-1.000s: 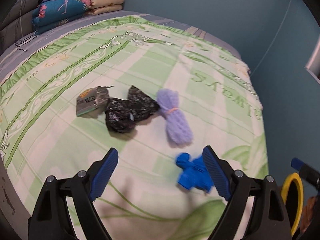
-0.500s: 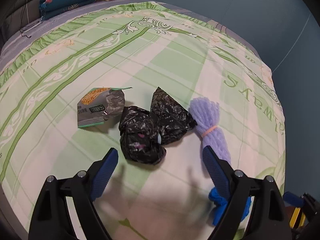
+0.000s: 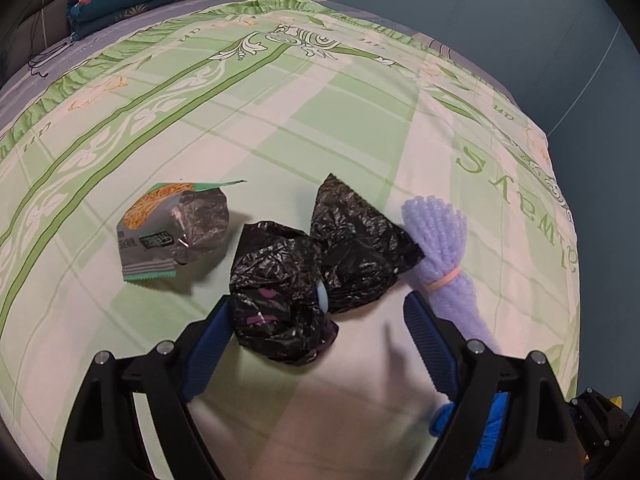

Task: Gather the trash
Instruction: 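Grasp the black plastic bags with the left tool while the right tool grasps the blue glove, then lift the black bags and blue glove and carry them over the bin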

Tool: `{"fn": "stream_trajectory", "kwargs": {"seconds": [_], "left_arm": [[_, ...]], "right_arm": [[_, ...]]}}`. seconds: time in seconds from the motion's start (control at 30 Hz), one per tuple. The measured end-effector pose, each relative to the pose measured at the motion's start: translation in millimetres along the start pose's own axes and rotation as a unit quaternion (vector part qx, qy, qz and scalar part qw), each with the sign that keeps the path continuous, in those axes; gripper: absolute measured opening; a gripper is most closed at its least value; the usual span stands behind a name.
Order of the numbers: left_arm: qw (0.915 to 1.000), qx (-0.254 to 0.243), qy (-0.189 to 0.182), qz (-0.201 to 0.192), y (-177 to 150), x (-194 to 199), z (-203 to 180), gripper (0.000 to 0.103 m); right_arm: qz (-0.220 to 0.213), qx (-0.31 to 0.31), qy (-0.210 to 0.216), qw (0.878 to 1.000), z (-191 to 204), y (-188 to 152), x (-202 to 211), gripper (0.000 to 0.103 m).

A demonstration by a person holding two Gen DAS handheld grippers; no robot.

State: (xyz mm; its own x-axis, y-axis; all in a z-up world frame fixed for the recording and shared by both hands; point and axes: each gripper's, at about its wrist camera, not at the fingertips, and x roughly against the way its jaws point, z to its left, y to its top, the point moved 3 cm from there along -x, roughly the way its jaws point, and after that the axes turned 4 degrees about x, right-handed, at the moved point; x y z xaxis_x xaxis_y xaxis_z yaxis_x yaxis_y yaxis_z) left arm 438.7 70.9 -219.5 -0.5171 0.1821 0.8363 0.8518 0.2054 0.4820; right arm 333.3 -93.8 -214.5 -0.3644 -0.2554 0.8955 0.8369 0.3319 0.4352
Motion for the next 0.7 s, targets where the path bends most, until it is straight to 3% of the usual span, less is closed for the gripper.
{"fn": "stream_trajectory", "kwargs": {"seconds": [0.17,0.33,0.4,0.7], "left_arm": [[0.9998,-0.021,0.004,0.003,-1,-9,-9,0.072],[0.9996,-0.026,0.007,0.011,2,-19,-13,0.055],[0.9995,-0.026,0.01,0.017,2,-24,-14,0.046],[0.9997,-0.018,0.005,0.014,2,-23,-7,0.029]], "right_arm": [[0.009,0.003,-0.007,1.0,-1,0,-9,0.075],[0.019,0.006,-0.008,1.0,-1,0,-17,0.07],[0.022,0.009,-0.009,1.0,0,-1,-19,0.065],[0.018,0.03,-0.016,0.999,11,1,-18,0.031]]}}
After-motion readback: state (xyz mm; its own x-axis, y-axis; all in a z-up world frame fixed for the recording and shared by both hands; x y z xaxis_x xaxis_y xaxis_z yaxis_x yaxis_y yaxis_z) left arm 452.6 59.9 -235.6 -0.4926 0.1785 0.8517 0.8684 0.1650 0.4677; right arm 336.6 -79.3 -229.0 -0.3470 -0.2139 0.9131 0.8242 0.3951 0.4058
